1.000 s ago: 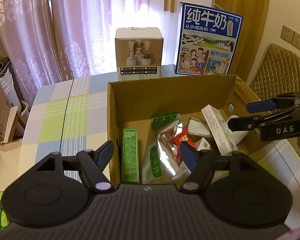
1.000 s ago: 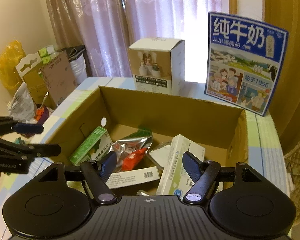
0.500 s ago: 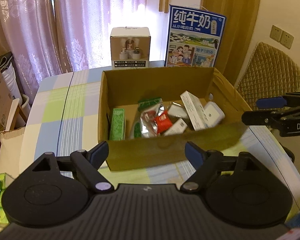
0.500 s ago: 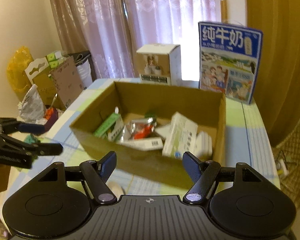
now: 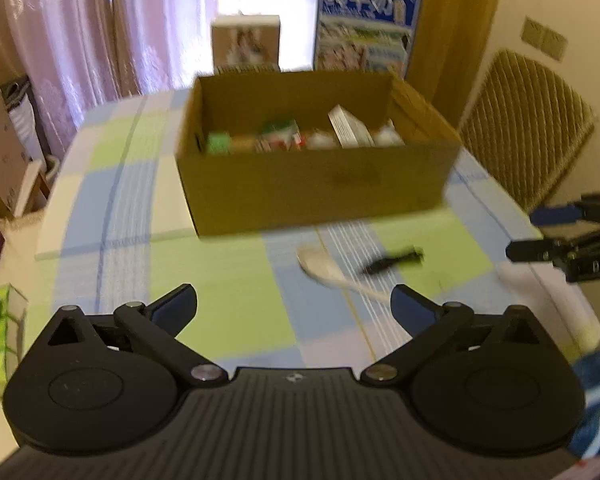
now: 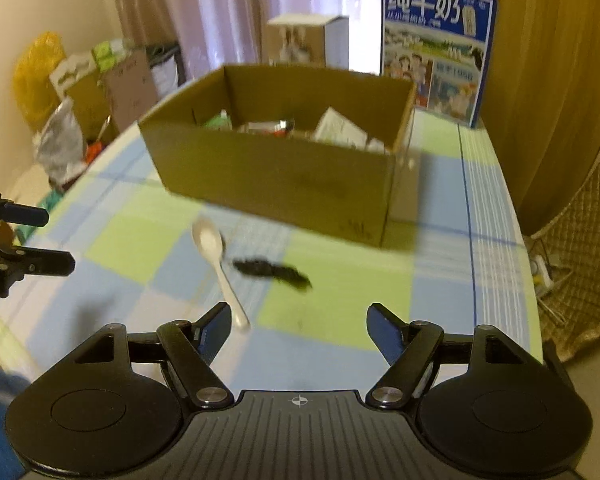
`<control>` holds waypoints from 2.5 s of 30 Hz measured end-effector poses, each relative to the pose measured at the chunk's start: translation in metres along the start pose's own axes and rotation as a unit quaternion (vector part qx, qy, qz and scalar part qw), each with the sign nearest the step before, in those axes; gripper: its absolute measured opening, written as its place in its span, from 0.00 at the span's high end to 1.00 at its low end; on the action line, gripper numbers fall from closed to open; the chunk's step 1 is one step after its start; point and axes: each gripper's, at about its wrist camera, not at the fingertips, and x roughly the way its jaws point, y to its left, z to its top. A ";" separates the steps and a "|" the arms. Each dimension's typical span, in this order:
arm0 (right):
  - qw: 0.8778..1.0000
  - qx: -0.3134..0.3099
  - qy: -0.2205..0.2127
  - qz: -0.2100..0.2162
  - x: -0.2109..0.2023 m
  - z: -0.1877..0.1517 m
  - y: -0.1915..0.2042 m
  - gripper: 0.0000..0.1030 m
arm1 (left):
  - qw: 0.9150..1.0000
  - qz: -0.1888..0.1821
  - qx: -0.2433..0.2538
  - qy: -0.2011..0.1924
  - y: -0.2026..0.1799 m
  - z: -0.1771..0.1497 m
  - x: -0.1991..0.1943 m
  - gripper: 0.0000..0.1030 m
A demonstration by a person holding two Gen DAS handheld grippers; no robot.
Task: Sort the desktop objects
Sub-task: 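Move both open tools back toward the white spoon and black cable, then grasp the black cable with the right tool while the left tool grasps the white spoon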
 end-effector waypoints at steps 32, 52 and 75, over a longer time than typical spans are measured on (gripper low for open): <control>0.953 -0.279 0.078 0.088 0.164 0.037 0.023 0.43 | 0.998 -0.012 -0.020 0.054 0.004 -0.017 0.106 0.02; 0.949 -0.174 0.171 0.199 0.161 0.018 0.051 0.90 | 0.997 -0.018 -0.044 0.055 0.021 -0.025 0.114 0.02; 0.992 0.027 0.111 0.060 0.140 0.017 -0.021 0.90 | 0.995 -0.060 0.082 0.021 -0.014 0.005 0.157 0.40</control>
